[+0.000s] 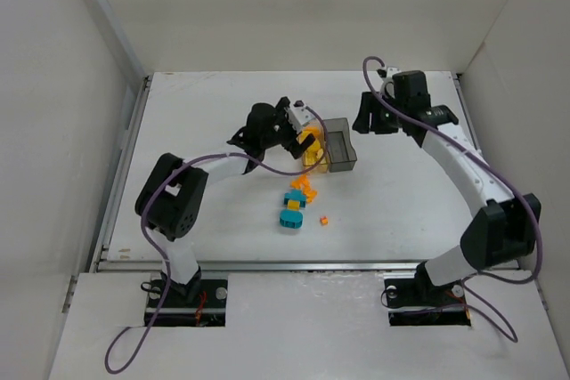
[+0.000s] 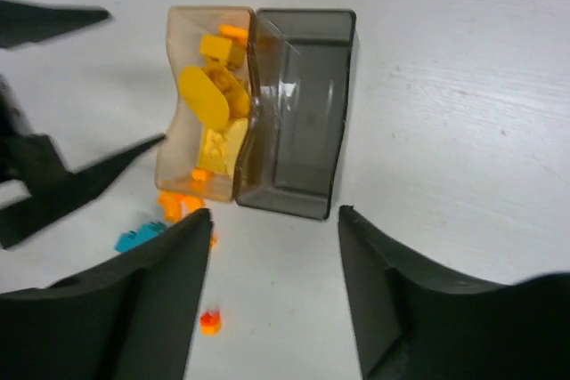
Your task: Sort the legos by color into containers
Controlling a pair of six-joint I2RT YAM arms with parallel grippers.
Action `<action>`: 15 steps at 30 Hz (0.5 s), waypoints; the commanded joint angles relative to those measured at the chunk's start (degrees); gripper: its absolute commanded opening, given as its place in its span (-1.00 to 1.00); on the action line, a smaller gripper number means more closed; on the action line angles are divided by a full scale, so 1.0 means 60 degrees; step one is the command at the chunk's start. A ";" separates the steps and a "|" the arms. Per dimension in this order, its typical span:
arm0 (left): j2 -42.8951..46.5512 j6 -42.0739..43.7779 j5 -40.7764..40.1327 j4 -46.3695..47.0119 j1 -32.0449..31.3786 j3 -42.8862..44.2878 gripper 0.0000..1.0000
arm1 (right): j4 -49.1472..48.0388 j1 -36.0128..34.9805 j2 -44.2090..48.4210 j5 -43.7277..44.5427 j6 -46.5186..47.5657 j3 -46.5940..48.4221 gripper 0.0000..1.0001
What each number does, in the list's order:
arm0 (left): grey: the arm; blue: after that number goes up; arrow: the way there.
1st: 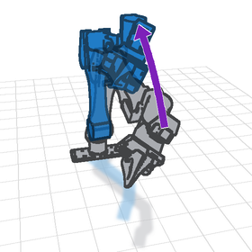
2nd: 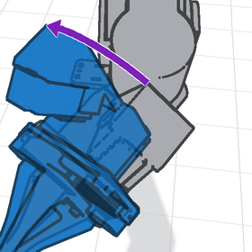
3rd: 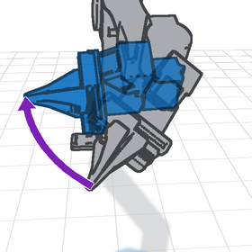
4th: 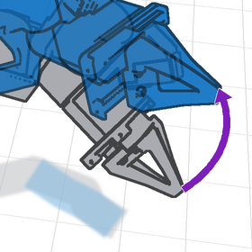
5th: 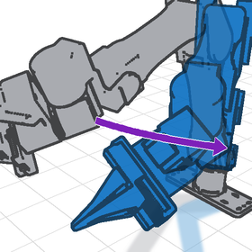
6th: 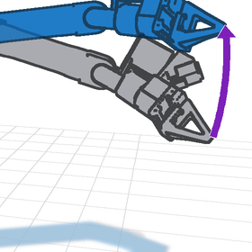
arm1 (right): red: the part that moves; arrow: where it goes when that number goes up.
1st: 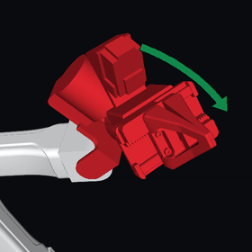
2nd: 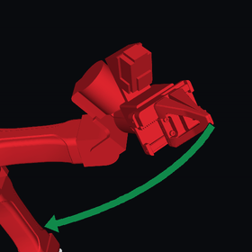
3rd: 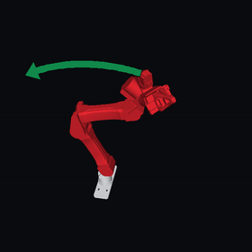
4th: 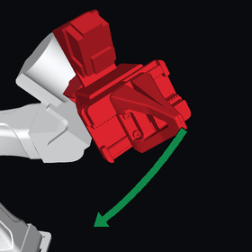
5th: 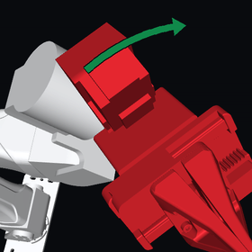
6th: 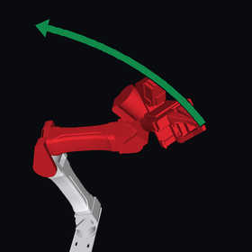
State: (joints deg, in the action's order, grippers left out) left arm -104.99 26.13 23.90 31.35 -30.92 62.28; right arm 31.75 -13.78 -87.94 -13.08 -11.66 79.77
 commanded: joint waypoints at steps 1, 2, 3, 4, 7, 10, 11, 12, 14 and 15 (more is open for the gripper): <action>0.1939 -0.0736 -0.0525 -0.0665 0.0114 0.0198 1.00 | 0.0640 -0.1271 0.1135 0.1895 -0.0164 -0.0563 0.21; 0.2217 -0.0838 -0.0729 -0.0974 0.0114 0.0065 1.00 | 0.0641 -0.1640 0.1397 0.2177 -0.0325 -0.1058 0.10; 0.2510 -0.1100 -0.1181 -0.1311 0.0114 -0.0081 1.00 | 0.0757 -0.2035 0.1516 0.2398 -0.0719 -0.1368 0.08; 0.3093 -0.1306 -0.1447 -0.1648 0.0114 -0.0242 1.00 | 0.0759 -0.2431 0.1619 0.2733 -0.0969 -0.1661 0.08; 0.4192 -0.2372 -0.2676 -0.2994 0.0114 -0.1308 1.00 | 0.0469 -0.4288 0.2029 0.3131 -0.2475 -0.3079 0.08; 0.4898 -0.3473 -0.3905 -0.3554 0.0114 -0.1999 1.00 | 0.0144 -0.5186 0.2030 0.3512 -0.3164 -0.3742 0.08; 0.5292 -0.3781 -0.4128 -0.3715 0.0114 -0.2422 1.00 | 0.0056 -0.5667 0.1928 0.3629 -0.3314 -0.3889 0.08; 0.5499 -0.4277 -0.4260 -0.3833 0.0114 -0.2673 1.00 | -0.0075 -0.5860 0.1695 0.3732 -0.3446 -0.4108 0.08; 0.6054 -0.4588 -0.4451 -0.3937 0.0114 -0.3127 1.00 | -0.0266 -0.6256 0.1387 0.3733 -0.3651 -0.4240 0.08; 0.6232 -0.4589 -0.4452 -0.3937 0.0114 -0.3550 1.00 | -0.0441 -0.6577 0.1226 0.3733 -0.3652 -0.4242 0.08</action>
State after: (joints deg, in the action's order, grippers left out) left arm -70.85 5.26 2.20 12.16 -30.26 45.08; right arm 33.74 -50.57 -79.42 5.63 -28.86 54.33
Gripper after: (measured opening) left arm 0.997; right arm 0.540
